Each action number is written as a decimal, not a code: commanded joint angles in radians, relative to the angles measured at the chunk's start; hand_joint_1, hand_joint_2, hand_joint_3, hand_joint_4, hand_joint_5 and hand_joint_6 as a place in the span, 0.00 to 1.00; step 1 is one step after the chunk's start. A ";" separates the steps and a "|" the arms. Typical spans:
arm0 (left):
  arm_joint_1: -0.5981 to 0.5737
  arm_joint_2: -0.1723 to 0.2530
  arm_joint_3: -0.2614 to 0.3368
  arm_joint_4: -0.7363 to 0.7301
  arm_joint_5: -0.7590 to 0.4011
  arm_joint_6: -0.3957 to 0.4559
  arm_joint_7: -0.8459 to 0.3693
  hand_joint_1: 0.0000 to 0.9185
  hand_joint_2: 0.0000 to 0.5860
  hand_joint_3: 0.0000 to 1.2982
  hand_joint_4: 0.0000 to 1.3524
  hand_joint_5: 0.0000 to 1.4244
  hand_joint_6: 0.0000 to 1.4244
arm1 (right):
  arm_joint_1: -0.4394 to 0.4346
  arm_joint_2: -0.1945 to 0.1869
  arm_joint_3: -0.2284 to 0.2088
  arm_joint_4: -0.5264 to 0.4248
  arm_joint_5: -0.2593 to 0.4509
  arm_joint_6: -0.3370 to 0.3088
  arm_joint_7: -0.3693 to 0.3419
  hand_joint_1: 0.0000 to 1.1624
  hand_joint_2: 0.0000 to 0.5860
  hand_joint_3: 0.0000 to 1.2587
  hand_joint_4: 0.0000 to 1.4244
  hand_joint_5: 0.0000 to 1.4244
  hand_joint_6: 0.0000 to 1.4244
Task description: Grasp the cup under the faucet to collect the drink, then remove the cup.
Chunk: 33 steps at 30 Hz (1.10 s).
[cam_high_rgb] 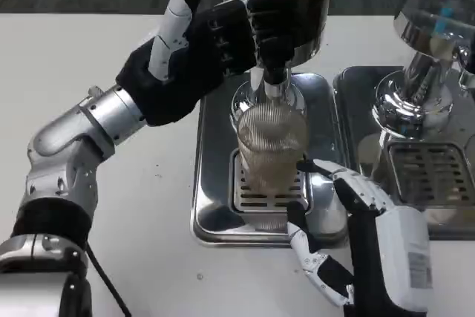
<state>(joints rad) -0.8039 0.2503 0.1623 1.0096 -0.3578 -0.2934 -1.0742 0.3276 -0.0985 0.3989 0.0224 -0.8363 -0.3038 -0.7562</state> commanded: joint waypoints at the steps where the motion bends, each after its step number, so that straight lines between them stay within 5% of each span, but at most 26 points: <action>1: -0.014 -0.006 -0.030 0.030 0.062 -0.060 -0.004 0.00 0.20 0.23 0.18 0.16 0.10 | 0.011 0.004 -0.004 0.006 0.015 -0.007 -0.011 0.50 0.73 0.33 0.25 0.24 0.24; 9: -0.018 -0.005 -0.083 0.099 0.169 -0.236 0.062 0.00 0.22 0.23 0.18 0.16 0.07 | 0.013 0.003 -0.003 0.004 0.022 -0.012 -0.010 0.49 0.73 0.33 0.25 0.24 0.24; 33: -0.009 0.063 -0.219 0.180 0.345 -0.489 0.185 0.00 0.23 0.19 0.13 0.10 0.01 | 0.014 -0.005 -0.030 0.002 0.074 -0.036 0.014 0.45 0.71 0.28 0.23 0.21 0.16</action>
<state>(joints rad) -0.8606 0.2803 -0.0189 1.1509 -0.0935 -0.8019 -0.8980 0.3435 -0.0999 0.3746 0.0275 -0.7759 -0.3228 -0.7506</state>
